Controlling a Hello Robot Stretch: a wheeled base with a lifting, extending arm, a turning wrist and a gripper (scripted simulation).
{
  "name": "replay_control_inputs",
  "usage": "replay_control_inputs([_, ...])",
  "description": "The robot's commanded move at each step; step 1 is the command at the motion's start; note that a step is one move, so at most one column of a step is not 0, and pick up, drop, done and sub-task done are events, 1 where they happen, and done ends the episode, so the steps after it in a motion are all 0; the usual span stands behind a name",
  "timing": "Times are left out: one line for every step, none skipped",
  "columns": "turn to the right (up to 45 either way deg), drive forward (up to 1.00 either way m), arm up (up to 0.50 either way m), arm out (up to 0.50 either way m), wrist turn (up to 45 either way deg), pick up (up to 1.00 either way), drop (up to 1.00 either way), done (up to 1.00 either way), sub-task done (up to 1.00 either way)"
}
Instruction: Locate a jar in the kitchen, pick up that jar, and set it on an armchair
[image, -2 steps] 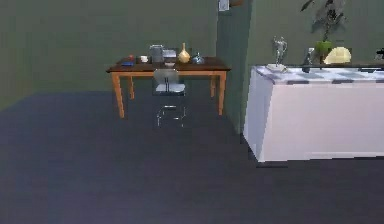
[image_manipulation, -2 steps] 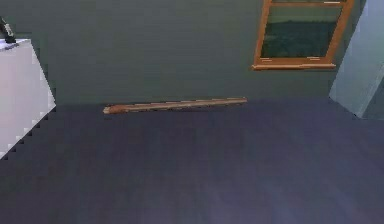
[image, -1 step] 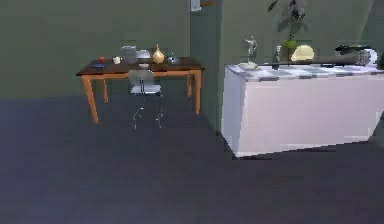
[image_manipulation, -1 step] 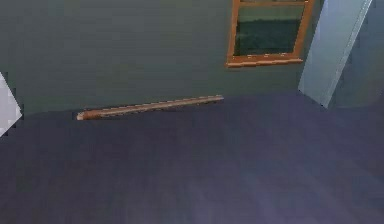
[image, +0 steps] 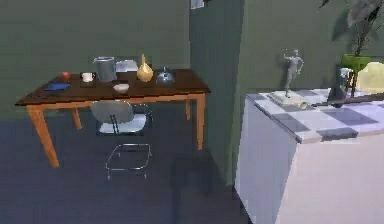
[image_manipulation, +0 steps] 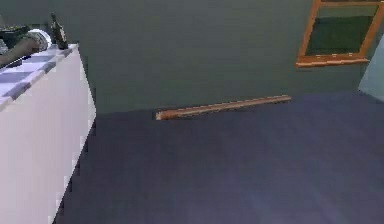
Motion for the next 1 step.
replay_control_inputs([0.0,1.0,0.0,0.0,0.0,0.0,0.0,0.0,0.0])
